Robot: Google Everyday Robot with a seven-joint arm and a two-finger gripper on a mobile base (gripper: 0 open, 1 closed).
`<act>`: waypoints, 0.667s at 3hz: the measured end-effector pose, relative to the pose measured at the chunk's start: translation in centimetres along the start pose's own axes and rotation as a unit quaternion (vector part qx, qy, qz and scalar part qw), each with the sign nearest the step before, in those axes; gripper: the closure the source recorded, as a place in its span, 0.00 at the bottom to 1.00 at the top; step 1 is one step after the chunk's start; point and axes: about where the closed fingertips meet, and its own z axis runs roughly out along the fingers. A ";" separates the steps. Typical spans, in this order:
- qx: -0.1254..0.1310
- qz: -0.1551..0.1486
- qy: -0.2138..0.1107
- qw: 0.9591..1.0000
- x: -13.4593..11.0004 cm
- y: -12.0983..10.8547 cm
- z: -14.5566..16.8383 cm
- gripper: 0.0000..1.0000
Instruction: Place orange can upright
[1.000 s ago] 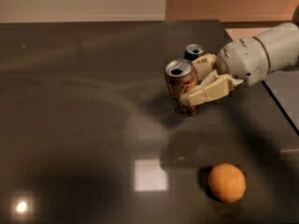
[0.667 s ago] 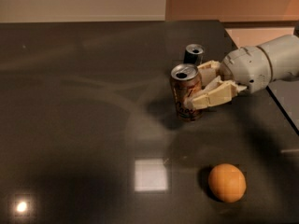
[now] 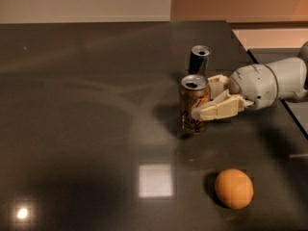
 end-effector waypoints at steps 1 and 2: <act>0.001 -0.006 -0.027 1.000 1.1 0.1 -0.2 1.00; 0.003 -0.013 -0.040 0.999 1.9 0.2 -0.2 1.00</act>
Offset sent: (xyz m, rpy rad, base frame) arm -0.0064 -0.0136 -0.0287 0.1173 -0.0298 -0.0118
